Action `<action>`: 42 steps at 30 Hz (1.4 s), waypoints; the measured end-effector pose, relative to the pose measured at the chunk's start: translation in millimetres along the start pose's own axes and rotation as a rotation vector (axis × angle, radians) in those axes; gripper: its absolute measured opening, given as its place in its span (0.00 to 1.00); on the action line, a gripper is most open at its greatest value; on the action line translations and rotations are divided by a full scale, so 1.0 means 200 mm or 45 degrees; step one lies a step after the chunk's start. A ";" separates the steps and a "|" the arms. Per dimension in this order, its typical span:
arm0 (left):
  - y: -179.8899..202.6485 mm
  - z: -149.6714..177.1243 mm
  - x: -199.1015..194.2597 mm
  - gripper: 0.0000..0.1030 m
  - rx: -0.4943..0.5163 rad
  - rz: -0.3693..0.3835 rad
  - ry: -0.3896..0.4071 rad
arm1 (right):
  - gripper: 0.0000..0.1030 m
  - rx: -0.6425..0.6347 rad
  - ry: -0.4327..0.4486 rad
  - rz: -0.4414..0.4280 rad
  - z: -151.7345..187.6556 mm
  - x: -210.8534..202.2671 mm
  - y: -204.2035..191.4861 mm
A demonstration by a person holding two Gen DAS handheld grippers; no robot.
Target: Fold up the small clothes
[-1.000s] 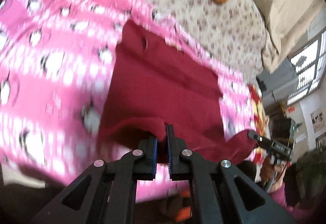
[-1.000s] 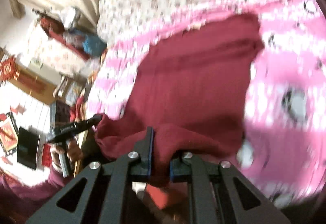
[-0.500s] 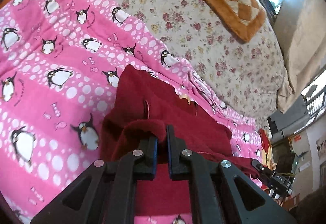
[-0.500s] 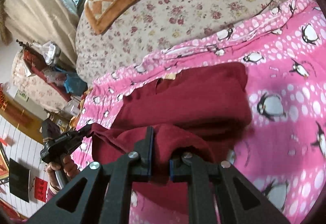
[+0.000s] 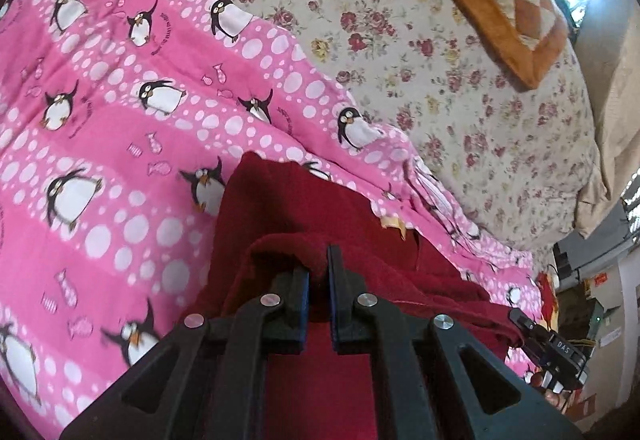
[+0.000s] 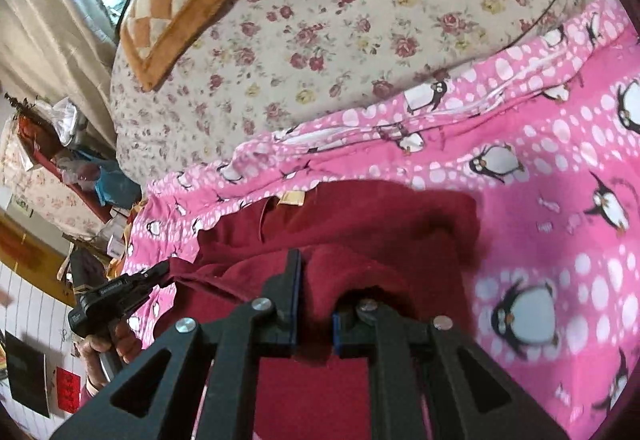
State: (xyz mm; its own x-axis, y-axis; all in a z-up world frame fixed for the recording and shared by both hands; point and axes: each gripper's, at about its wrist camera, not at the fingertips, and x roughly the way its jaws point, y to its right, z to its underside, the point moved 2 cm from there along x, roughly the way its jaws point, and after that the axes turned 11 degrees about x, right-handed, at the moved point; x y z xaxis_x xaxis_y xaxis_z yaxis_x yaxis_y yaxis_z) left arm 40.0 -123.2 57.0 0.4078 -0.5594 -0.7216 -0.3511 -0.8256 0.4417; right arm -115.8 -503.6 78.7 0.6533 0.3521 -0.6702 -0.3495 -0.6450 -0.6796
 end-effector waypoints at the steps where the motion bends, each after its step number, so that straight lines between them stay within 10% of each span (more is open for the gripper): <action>1: -0.01 -0.02 0.03 0.00 -0.011 -0.003 -0.002 | 0.11 0.005 -0.002 0.007 -0.02 0.02 0.01; 16: -0.06 -0.10 0.25 0.00 -0.032 -0.031 -0.016 | 0.11 0.168 0.009 -0.035 -0.14 0.27 0.18; 23: -0.03 -0.11 0.20 0.13 0.008 0.006 0.005 | 0.39 0.260 0.013 -0.110 -0.12 0.21 0.22; 31: -0.04 -0.08 0.07 0.28 -0.019 -0.043 0.060 | 0.51 0.119 0.146 -0.004 -0.08 0.02 0.11; 42: -0.18 0.03 0.28 0.33 -0.019 -0.257 -0.077 | 0.51 -0.066 0.079 0.306 -0.13 0.43 0.07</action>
State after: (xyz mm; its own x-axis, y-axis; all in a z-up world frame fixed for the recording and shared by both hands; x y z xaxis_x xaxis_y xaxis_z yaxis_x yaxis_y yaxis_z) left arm 69.9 -123.7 -3.0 0.4170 -0.3772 -0.8269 -0.2543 -0.9219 0.2923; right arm -46.4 -499.5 19.7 0.5962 0.1436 -0.7899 -0.4655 -0.7398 -0.4858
